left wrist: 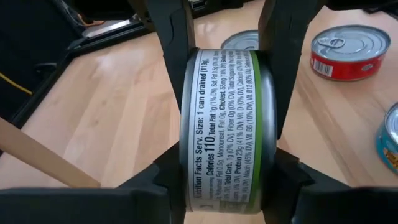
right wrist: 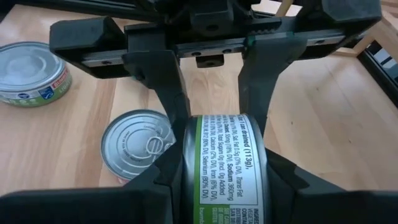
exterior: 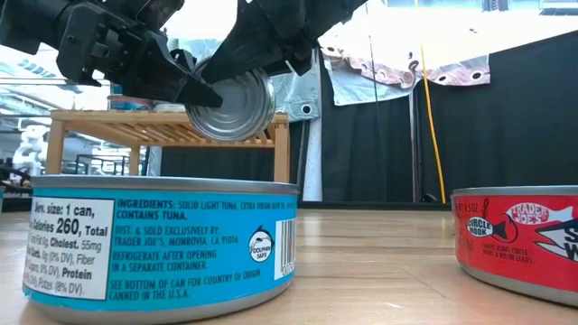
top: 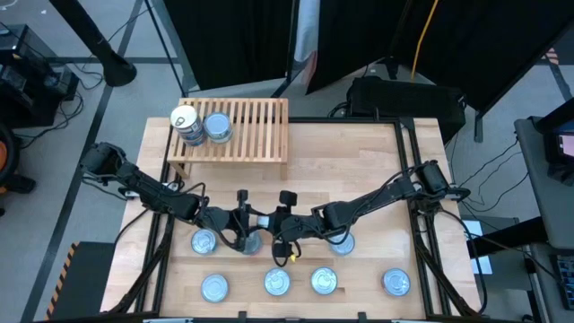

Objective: Stack canned seafood by type on shelf
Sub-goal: Stack the green can on top of the other green can

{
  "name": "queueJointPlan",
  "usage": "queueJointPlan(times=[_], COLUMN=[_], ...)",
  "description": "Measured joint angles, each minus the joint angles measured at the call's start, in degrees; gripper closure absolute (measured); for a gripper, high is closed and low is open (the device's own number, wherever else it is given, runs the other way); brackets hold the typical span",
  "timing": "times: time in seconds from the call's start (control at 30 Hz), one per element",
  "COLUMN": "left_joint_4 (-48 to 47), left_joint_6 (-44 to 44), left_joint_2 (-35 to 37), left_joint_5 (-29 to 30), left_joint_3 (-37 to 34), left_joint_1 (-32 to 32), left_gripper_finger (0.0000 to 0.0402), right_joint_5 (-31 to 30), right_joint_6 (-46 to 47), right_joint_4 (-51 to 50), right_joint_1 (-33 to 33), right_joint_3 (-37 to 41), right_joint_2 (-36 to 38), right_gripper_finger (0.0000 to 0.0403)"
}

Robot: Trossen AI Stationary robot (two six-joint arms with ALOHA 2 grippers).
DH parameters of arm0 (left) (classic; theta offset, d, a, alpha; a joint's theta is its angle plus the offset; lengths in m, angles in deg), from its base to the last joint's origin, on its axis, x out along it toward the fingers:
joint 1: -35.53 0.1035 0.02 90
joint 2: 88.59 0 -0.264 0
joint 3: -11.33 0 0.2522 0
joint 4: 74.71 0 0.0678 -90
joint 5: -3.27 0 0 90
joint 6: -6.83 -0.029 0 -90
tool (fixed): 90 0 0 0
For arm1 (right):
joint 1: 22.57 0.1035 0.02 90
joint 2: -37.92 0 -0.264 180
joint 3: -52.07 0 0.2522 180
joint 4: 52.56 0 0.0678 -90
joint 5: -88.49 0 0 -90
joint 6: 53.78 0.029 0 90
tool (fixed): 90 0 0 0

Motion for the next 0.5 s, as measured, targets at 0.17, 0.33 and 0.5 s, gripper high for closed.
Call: queueJointPlan(times=[0.17, 0.33, 0.5], left_joint_4=[-0.1, -0.3, -0.7], left_joint_6=[-0.7, -3.5, -6.0], left_joint_2=[0.4, 1.8, 4.0], left_joint_5=[0.0, 1.0, 0.6], left_joint_3=[0.0, 0.0, 0.1], left_joint_1=[-0.1, -0.3, -0.4], left_gripper_finger=[0.0258, 0.0251, 0.0254], right_joint_5=[-0.3, -1.2, -6.3], right_joint_6=[0.3, 0.5, -3.3], right_joint_4=[0.0, -0.4, -1.8], right_joint_1=[0.0, 0.4, 1.4], right_joint_3=[0.0, 0.1, 0.0], right_joint_2=[0.1, 2.8, 9.5], right_gripper_finger=[0.0273, 0.0225, 0.0159])
